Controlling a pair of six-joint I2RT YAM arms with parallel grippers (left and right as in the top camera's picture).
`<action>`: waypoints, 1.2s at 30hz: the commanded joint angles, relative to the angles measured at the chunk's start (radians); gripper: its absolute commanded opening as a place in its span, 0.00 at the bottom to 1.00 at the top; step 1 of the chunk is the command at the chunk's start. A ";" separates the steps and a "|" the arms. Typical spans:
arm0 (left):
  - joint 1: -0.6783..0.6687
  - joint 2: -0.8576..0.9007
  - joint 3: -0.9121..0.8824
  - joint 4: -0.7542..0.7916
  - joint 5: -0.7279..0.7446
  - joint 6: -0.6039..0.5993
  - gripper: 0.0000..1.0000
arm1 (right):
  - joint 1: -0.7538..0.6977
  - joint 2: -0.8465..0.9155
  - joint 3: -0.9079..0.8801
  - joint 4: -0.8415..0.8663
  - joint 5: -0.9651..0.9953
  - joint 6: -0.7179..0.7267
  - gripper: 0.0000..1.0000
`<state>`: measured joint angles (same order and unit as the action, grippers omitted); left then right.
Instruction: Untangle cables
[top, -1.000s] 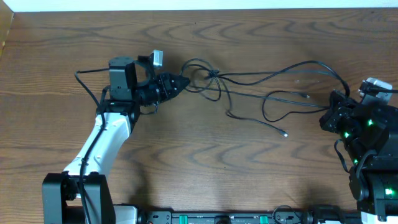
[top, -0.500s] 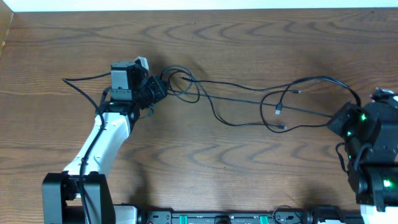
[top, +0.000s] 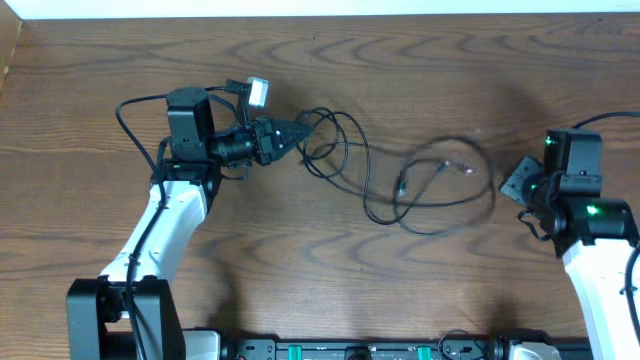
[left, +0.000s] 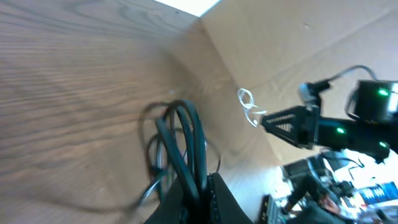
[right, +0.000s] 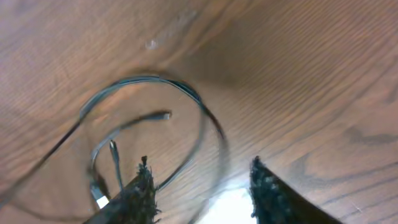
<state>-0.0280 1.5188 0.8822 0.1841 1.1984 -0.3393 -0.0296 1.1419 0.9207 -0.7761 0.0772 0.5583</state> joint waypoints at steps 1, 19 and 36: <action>0.005 0.002 0.010 0.005 0.073 0.024 0.08 | -0.004 0.008 0.012 0.002 -0.137 -0.037 0.59; 0.002 0.002 0.010 0.004 0.073 0.001 0.08 | 0.203 0.025 0.012 0.179 -0.719 0.081 0.52; 0.002 0.002 0.010 0.002 0.074 0.002 0.08 | 0.503 0.343 0.012 0.666 -0.442 0.566 0.45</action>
<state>-0.0280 1.5188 0.8822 0.1837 1.2514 -0.3401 0.4603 1.4357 0.9222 -0.1600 -0.3950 1.0195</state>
